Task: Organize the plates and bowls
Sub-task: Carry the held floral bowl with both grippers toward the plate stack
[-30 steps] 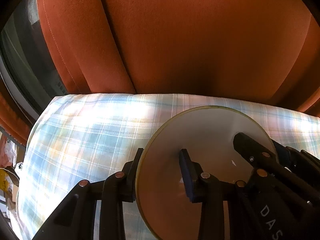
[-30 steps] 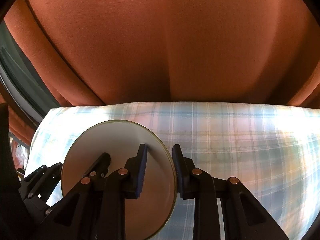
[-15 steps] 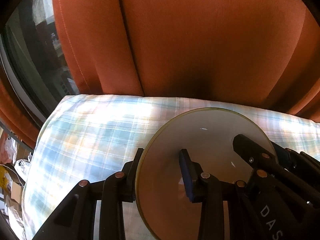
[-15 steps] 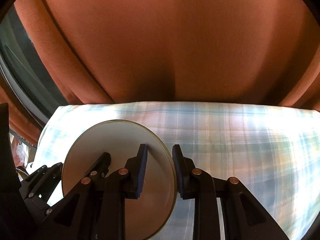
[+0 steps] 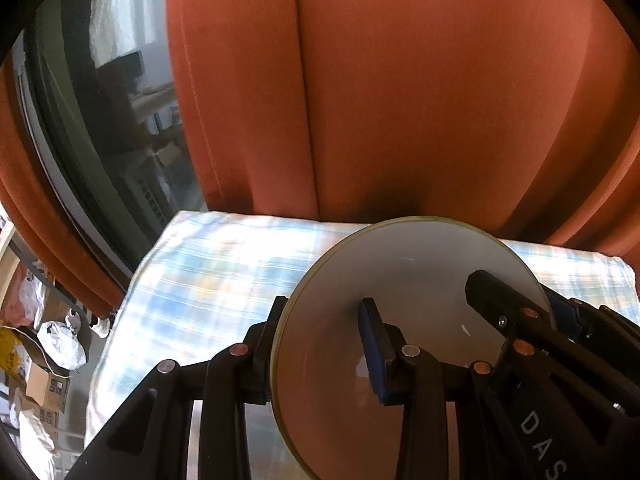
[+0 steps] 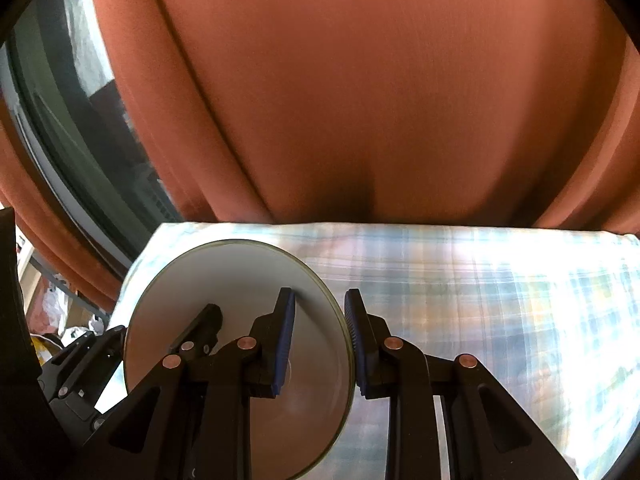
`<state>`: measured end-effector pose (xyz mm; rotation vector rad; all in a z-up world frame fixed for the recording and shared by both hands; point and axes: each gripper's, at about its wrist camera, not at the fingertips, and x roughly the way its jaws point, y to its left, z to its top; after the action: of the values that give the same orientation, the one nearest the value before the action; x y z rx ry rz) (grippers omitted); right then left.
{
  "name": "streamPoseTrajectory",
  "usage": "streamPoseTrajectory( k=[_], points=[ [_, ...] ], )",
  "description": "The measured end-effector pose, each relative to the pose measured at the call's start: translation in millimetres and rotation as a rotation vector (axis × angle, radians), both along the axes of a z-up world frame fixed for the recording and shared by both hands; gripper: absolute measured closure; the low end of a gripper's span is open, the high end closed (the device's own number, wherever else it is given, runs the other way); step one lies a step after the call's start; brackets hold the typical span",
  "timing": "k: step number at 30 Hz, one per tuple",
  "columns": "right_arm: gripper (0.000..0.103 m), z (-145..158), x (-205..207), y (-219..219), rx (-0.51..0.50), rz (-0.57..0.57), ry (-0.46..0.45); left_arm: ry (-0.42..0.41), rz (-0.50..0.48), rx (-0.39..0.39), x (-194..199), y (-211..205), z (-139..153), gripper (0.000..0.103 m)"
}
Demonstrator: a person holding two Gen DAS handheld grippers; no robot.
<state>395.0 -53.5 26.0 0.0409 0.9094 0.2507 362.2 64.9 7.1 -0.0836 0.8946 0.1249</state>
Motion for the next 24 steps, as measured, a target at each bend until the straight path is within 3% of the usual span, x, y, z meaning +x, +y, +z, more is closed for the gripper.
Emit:
streamPoseTrajectory(
  k=[12, 24],
  points=[
    [0.073, 59.7, -63.3, 22.1, 0.004, 0.026, -0.066, -0.067, 0.024, 0.005, -60.8, 26.9, 43.8, 0.068],
    [0.073, 86.4, -137.2, 25.1, -0.014, -0.017, -0.119, -0.120, -0.054, -0.001, -116.9, 26.4, 65.3, 0.068]
  ],
)
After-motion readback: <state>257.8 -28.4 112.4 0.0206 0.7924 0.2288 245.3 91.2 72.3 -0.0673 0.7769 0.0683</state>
